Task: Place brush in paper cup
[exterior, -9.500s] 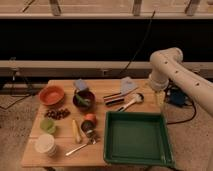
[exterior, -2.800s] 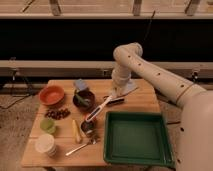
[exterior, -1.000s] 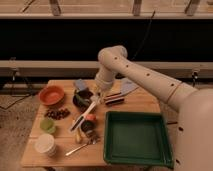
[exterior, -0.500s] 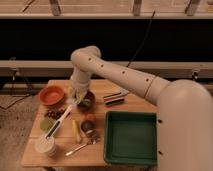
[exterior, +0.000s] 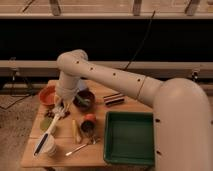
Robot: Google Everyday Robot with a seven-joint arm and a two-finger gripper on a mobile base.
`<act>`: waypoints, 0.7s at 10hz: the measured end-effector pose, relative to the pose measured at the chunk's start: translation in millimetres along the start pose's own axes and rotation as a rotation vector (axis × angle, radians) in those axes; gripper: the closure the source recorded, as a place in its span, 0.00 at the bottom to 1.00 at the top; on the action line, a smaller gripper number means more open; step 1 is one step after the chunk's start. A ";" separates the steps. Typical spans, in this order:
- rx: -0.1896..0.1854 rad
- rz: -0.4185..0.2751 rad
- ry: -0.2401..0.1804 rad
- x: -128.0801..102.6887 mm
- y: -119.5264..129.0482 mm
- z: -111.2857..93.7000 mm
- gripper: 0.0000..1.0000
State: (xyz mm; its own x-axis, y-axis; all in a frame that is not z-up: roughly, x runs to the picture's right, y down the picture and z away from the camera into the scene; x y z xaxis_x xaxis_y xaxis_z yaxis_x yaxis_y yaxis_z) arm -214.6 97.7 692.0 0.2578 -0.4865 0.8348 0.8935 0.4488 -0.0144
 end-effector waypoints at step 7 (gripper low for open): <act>-0.090 -0.136 -0.058 -62.2 -12.0 75.6 1.00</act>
State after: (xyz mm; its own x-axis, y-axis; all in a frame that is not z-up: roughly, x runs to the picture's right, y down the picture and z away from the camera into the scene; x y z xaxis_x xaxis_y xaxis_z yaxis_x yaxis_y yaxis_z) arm -269.2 179.2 681.9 0.1126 -0.4930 0.8627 0.9487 0.3115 0.0542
